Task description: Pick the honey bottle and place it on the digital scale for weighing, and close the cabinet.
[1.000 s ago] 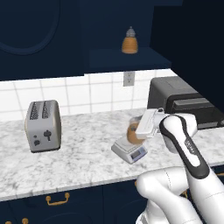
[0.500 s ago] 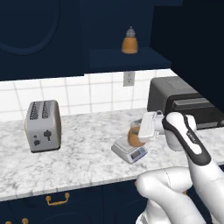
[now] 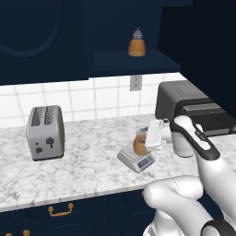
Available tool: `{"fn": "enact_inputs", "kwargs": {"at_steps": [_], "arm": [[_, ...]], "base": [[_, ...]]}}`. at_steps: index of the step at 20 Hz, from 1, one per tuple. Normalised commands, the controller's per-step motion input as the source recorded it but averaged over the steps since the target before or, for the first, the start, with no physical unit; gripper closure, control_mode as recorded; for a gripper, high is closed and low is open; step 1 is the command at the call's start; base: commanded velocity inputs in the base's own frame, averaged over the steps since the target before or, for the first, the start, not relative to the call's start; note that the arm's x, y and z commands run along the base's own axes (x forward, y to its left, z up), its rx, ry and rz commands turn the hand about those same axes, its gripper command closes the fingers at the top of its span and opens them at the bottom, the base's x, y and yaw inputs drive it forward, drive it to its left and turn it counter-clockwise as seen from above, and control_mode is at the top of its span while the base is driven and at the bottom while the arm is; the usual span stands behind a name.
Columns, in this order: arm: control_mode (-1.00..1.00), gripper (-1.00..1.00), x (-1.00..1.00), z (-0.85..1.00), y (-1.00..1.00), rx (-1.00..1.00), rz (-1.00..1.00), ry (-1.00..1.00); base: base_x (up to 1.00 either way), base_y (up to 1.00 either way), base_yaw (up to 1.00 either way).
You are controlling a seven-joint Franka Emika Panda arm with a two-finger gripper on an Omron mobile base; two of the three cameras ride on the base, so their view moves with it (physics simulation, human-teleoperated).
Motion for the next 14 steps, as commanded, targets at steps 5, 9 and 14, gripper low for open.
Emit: {"fn": "enact_inputs", "kwargs": {"at_steps": [5,9,14], "arm": [[-1.00,1.00,0.14,-0.32,0.02,0.10,0.02,0.00],[-1.00,1.00,0.13,-0.22,0.00,0.07,0.00,0.00],[-1.00,1.00,0.25,-0.08,0.01,0.00,0.00,0.00]], "base": [[0.00,0.00,0.00],[0.00,0.00,0.00],[0.00,0.00,0.00]]}}
